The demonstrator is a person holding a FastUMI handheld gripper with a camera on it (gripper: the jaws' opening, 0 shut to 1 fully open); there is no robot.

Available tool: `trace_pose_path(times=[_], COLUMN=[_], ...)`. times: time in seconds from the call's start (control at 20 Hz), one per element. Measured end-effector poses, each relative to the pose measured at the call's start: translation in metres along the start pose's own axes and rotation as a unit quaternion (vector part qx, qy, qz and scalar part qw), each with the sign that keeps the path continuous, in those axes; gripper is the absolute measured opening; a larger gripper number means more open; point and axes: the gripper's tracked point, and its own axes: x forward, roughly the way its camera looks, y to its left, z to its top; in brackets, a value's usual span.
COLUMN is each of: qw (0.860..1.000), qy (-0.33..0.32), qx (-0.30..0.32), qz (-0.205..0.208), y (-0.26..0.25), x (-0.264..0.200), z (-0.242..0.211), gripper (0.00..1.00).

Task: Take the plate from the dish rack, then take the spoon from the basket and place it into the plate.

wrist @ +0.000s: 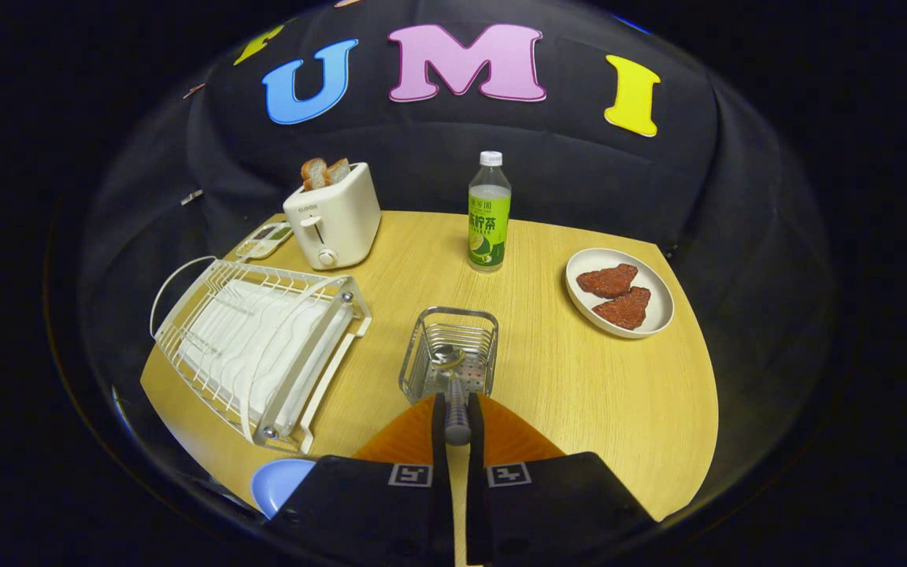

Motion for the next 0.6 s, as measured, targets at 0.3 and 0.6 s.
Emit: trace_pose_path(times=[0.3, 0.6], qw=[0.998, 0.998], qy=[-0.049, -0.024], qx=[0.03, 0.017], qz=[0.015, 0.056], y=[0.004, 0.05], x=[-0.083, -0.149], z=[0.015, -0.041], gripper=[0.1, 0.1])
